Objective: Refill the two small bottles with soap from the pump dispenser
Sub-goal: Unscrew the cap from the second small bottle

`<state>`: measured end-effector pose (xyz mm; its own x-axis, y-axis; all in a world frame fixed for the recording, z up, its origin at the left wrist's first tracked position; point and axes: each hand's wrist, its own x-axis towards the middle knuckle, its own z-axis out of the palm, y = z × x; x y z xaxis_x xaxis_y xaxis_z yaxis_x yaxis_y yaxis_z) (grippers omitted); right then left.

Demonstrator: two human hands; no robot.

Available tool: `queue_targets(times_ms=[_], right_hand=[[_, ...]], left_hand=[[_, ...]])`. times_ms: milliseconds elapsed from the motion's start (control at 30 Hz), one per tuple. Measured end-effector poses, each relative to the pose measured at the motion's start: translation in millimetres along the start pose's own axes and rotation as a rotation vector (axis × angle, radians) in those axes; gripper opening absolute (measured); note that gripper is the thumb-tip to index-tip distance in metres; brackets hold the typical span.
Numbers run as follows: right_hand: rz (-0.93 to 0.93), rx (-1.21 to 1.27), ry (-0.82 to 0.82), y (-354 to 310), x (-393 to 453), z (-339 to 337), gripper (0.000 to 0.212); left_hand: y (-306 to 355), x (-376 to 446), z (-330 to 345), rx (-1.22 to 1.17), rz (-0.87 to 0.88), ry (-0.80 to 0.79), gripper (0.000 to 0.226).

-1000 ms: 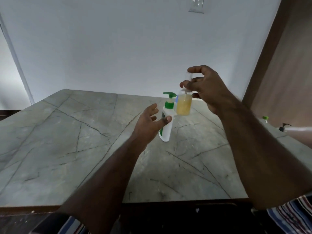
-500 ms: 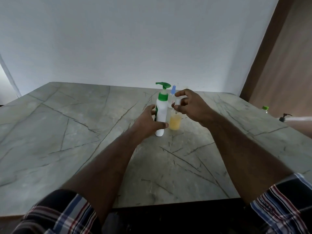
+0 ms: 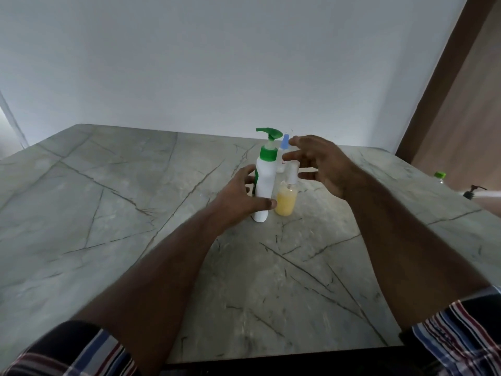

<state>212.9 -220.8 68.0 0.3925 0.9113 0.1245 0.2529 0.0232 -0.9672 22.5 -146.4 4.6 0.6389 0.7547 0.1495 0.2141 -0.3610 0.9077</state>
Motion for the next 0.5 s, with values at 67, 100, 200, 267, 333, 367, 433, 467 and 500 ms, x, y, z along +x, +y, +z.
queue_targets(times_ms=[67, 100, 200, 267, 333, 367, 433, 467, 500], right_hand=[[-0.004, -0.051, 0.111, 1, 13, -3, 0.034], [-0.014, -0.101, 0.161, 3, 21, -4, 0.032], [-0.029, -0.213, 0.226, 9, 43, -3, 0.034], [-0.051, -0.257, 0.225, 13, 59, -4, 0.04], [-0.072, -0.334, 0.229, 20, 74, -6, 0.051], [-0.074, -0.374, 0.232, 23, 82, -7, 0.057], [-0.063, -0.42, 0.215, 29, 96, -7, 0.069], [-0.057, -0.424, 0.188, 30, 102, -6, 0.072], [-0.047, -0.418, 0.152, 30, 107, -5, 0.075]], left_hand=[[-1, 2, -1, -0.004, -0.011, -0.001, 0.096], [-2, 3, -2, -0.008, -0.014, -0.006, 0.096], [0, 8, -6, -0.007, -0.023, -0.061, 0.097], [-2, 15, -12, 0.014, -0.059, -0.12, 0.1], [-4, 21, -21, 0.02, -0.117, -0.212, 0.104], [-7, 24, -25, 0.009, -0.14, -0.264, 0.106], [-10, 32, -32, -0.032, -0.167, -0.323, 0.1], [-11, 35, -33, -0.054, -0.17, -0.316, 0.093], [-11, 40, -34, -0.079, -0.174, -0.287, 0.085]])
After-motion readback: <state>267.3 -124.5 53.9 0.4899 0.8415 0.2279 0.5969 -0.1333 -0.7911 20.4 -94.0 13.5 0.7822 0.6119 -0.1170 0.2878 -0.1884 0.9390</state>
